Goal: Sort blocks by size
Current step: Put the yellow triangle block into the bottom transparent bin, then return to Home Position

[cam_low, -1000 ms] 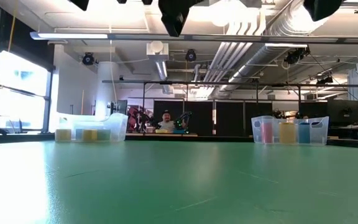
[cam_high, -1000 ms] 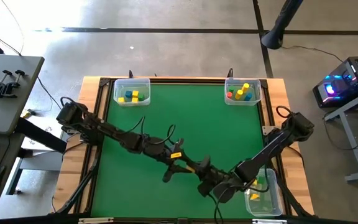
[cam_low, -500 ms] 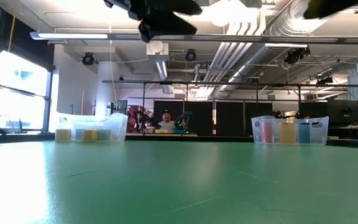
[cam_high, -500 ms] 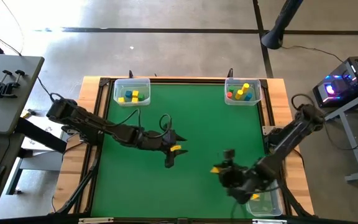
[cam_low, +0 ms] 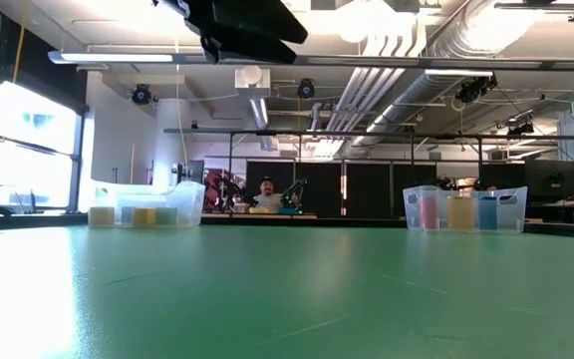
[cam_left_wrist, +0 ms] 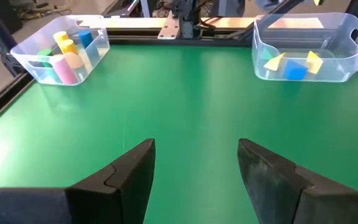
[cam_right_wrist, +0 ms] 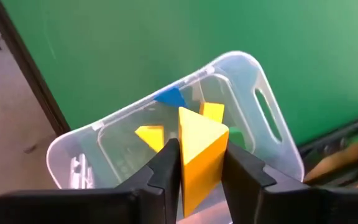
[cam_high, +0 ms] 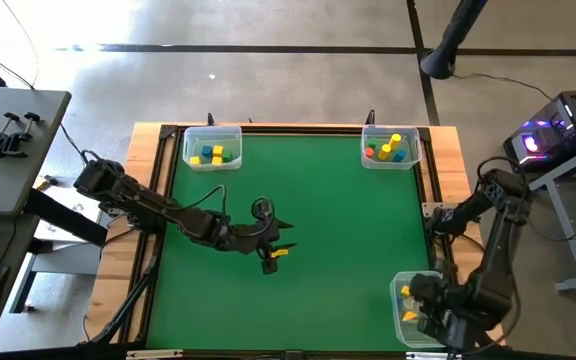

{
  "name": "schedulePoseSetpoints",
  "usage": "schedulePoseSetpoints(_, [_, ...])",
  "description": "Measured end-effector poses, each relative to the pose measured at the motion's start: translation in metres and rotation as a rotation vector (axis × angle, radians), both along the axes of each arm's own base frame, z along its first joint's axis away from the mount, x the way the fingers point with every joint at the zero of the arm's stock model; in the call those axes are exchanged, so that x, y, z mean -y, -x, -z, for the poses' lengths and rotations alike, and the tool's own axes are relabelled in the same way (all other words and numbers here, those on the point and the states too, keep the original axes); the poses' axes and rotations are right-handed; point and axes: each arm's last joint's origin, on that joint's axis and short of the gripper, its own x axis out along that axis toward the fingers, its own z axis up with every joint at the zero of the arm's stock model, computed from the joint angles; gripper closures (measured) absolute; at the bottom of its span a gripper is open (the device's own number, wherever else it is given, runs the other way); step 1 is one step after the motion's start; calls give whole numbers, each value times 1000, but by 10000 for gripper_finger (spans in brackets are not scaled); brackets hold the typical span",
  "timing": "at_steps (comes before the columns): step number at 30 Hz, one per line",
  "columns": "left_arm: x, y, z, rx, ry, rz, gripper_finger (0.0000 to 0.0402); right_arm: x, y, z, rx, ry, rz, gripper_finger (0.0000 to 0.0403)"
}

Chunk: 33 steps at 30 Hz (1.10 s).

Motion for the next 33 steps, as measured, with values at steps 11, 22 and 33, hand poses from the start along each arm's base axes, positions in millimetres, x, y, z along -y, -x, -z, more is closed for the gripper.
schedulePoseSetpoints(11, [1, 1, 2, -20, -24, 3, 186, -5, 13, 1, -28, -29, 121, 286])
schedulePoseSetpoints(22, [1, 2, 2, -21, -17, 0, 186, -9, 11, 13, -29, 71, 126, 285])
schedulePoseSetpoints(33, [6, -2, -4, 24, 9, 138, 186, 5, -22, 10, 443, 337, -86, 338])
